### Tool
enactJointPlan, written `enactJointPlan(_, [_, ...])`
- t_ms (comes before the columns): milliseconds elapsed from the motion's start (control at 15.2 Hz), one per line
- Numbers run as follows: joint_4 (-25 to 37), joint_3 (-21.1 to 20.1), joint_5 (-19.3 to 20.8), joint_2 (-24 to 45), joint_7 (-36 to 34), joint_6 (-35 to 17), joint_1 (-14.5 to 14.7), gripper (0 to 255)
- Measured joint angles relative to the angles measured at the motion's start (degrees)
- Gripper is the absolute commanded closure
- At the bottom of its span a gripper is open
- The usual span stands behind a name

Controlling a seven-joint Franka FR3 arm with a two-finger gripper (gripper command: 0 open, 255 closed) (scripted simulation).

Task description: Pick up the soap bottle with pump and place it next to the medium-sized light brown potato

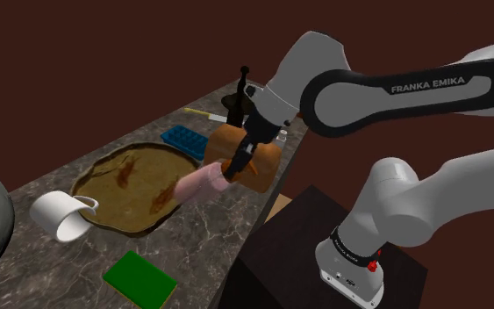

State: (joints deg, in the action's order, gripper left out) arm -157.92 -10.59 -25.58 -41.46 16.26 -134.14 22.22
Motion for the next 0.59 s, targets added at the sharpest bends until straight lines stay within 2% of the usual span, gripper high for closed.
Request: enactJointPlan(594, [5.6,0.6,2.3,-2.3,-2.2,7.7,-1.1,255])
